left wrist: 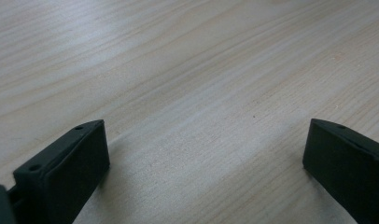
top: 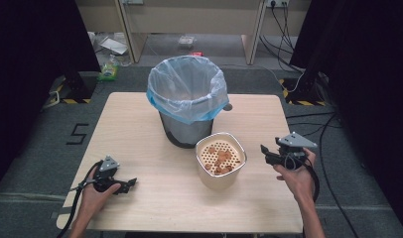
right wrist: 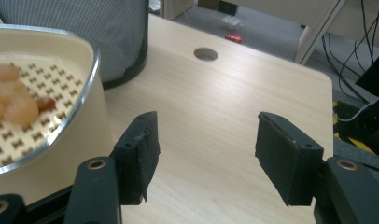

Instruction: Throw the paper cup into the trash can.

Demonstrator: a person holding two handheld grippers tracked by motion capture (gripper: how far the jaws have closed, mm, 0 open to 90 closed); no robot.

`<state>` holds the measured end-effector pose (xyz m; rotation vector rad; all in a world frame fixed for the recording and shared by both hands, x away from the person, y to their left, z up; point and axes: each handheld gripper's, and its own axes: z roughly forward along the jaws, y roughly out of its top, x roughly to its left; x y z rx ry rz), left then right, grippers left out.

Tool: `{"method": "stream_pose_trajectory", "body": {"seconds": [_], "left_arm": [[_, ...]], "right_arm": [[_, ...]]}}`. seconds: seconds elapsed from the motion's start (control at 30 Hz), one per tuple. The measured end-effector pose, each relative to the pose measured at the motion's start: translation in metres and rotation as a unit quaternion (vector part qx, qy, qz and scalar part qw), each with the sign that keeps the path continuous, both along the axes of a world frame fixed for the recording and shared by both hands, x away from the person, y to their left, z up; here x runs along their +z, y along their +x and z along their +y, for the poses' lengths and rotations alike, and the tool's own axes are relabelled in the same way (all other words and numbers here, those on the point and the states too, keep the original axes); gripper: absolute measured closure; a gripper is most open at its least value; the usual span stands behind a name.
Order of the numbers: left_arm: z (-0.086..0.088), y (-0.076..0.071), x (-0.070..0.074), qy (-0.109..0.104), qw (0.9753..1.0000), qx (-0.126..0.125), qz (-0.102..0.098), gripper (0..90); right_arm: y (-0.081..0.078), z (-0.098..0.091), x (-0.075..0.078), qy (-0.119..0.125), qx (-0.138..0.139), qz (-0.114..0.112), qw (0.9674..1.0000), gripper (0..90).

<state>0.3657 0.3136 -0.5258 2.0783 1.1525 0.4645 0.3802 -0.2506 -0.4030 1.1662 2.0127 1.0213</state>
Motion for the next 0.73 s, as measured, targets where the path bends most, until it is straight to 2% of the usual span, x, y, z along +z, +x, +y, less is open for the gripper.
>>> {"method": "stream_pose_trajectory", "body": {"seconds": [0.43, 0.63, 0.73], "left_arm": [[0.000, 0.000, 0.000, 0.000, 1.0000, 0.000, 0.000, 0.0], [0.000, 0.000, 0.000, 0.000, 1.0000, 0.000, -0.001, 0.0], [0.000, 0.000, 0.000, 0.000, 1.0000, 0.000, 0.000, 0.0]], "right_arm": [[-0.018, -0.003, -0.053, 0.003, -0.003, 0.034, 0.9994, 38.4], [-0.021, 0.003, -0.078, -0.010, 0.010, 0.067, 0.9976, 38.0], [-0.020, 0.003, -0.083, -0.017, 0.015, 0.076, 0.9969, 37.0]]}}
